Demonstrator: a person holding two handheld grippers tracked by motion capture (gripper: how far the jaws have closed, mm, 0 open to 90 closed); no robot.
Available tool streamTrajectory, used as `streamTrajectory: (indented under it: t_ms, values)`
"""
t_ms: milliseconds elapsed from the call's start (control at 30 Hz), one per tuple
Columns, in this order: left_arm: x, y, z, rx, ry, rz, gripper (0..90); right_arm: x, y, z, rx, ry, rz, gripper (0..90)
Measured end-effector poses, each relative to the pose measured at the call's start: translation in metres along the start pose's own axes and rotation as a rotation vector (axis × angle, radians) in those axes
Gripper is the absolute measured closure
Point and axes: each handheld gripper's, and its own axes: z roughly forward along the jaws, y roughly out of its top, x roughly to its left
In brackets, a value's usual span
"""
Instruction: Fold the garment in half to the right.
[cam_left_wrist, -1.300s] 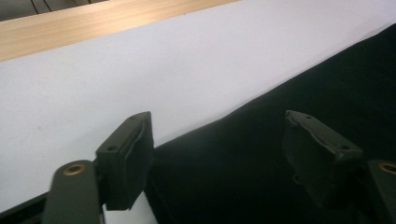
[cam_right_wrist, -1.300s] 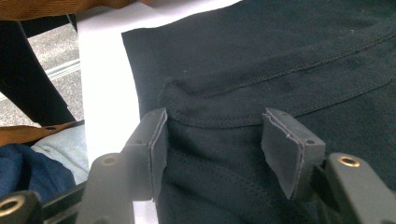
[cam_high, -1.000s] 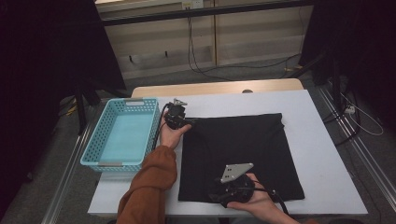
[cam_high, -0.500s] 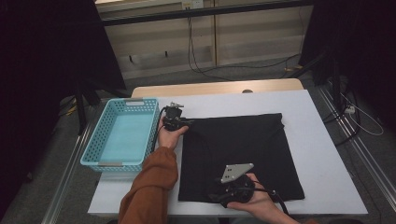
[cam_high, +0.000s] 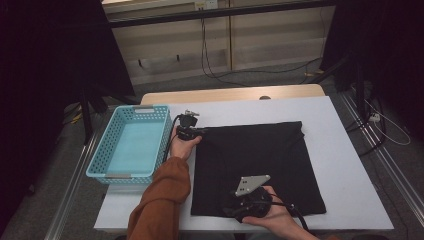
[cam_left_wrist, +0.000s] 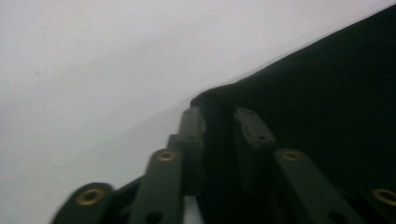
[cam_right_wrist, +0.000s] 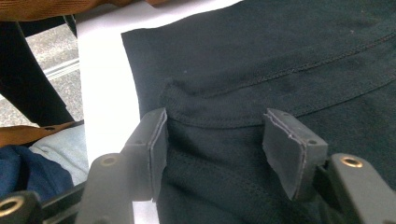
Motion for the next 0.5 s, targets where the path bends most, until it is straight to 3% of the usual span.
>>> streamTrajectory:
  t_ms: [233,367,500]
  values:
    - [0.002,0.003,-0.006,-0.033,-0.017,-0.047,83.9,0.002,0.009,0.001,0.009,0.008,0.0,34.3]
    - [0.0,0.006,-0.01,-0.063,-0.033,-0.06,84.0,0.014,0.025,0.006,-0.031,0.015,-0.029,37.1]
    - [-0.003,0.007,-0.011,-0.069,-0.034,-0.058,84.1,0.028,0.04,0.021,-0.024,0.022,-0.064,43.9]
